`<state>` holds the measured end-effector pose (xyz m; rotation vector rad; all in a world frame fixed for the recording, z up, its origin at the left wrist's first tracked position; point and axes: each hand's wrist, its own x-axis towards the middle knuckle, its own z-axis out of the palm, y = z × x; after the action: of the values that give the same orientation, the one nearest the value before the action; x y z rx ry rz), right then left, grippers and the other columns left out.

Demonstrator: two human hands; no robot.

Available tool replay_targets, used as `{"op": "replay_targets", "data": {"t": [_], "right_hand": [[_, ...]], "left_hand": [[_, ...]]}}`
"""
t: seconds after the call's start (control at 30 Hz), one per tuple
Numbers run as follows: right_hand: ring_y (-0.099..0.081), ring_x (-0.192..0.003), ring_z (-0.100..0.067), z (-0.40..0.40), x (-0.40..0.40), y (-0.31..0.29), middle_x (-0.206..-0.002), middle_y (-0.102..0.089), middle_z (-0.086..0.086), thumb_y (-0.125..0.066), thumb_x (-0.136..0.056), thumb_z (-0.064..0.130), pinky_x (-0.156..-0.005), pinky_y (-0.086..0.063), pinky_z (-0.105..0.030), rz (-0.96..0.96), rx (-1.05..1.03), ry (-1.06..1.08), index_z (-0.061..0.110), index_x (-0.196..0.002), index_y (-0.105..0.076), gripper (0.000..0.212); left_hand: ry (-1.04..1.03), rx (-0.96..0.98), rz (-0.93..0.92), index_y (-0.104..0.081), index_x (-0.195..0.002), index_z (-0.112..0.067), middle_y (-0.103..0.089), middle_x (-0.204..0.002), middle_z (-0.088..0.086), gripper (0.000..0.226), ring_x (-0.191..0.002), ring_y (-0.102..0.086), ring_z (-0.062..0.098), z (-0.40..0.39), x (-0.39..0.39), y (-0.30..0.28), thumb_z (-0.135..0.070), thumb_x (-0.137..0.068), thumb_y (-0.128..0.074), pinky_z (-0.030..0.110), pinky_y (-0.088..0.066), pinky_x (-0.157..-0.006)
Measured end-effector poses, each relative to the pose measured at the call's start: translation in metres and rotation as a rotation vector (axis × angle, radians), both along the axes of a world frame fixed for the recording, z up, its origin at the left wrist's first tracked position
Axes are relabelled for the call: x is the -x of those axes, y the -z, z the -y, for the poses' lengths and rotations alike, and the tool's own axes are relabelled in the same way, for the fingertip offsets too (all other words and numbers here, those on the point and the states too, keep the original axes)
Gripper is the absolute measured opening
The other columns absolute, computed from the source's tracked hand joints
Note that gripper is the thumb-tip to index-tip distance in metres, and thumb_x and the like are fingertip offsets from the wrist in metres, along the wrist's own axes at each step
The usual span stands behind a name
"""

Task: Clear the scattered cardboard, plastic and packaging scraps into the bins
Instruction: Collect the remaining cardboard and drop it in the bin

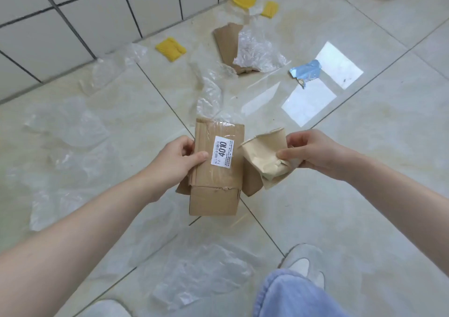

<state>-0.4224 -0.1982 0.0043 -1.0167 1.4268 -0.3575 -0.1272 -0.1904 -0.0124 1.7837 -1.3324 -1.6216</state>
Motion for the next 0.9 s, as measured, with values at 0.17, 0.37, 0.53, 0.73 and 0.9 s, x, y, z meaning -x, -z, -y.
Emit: {"op": "replay_targets", "data": {"t": [0.17, 0.37, 0.53, 0.73, 0.9], "right_hand": [[-0.061, -0.064, -0.013, 0.006, -0.062, -0.019, -0.060, -0.059, 0.004, -0.070, -0.079, 0.000, -0.071, -0.053, -0.029, 0.041, 0.031, -0.099, 0.022, -0.055, -0.066, 0.033], [-0.066, -0.071, -0.018, 0.003, -0.149, -0.045, -0.072, -0.066, -0.003, -0.068, -0.080, -0.003, -0.081, -0.056, -0.038, 0.074, 0.128, -0.226, 0.006, -0.074, -0.068, 0.010], [-0.068, -0.080, -0.022, -0.006, -0.223, -0.069, -0.087, -0.067, -0.022, -0.074, -0.076, 0.011, -0.083, -0.049, -0.045, 0.022, 0.245, -0.431, -0.003, -0.089, -0.064, 0.022], [-0.067, -0.079, -0.020, -0.010, -0.304, -0.086, -0.089, -0.070, -0.016, -0.069, -0.082, 0.009, -0.085, -0.050, -0.044, 0.010, 0.306, -0.578, 0.000, -0.088, -0.065, 0.011], [-0.065, -0.075, -0.017, -0.014, -0.377, -0.104, -0.081, -0.067, -0.012, -0.070, -0.079, 0.016, -0.088, -0.052, -0.051, 0.067, 0.323, -0.646, -0.002, -0.088, -0.063, 0.022]], "left_hand": [[-0.221, 0.059, -0.011, -0.057, -0.093, -0.014, -0.068, -0.092, 0.004, 0.014, -0.076, -0.061, 0.017, -0.035, -0.062, -0.023, -0.027, -0.090, -0.063, 0.038, -0.050, -0.072], [-0.466, 0.120, 0.037, -0.059, -0.093, -0.019, -0.069, -0.099, 0.007, 0.010, -0.082, -0.064, 0.020, -0.084, -0.132, -0.047, -0.026, -0.090, -0.064, 0.044, -0.053, -0.076], [-0.686, 0.193, 0.126, -0.057, -0.092, -0.014, -0.066, -0.099, 0.007, 0.015, -0.077, -0.065, 0.022, -0.119, -0.188, -0.070, -0.025, -0.088, -0.066, 0.034, -0.056, -0.054], [-0.859, 0.254, 0.257, -0.055, -0.081, -0.020, -0.066, -0.090, 0.000, 0.014, -0.087, -0.065, 0.022, -0.149, -0.237, -0.086, -0.026, -0.085, -0.067, 0.044, -0.052, -0.079], [-0.911, 0.396, 0.445, -0.053, -0.080, -0.021, -0.062, -0.080, -0.008, 0.015, -0.078, -0.057, 0.010, -0.168, -0.271, -0.111, -0.023, -0.083, -0.067, 0.027, -0.043, -0.072]]}}
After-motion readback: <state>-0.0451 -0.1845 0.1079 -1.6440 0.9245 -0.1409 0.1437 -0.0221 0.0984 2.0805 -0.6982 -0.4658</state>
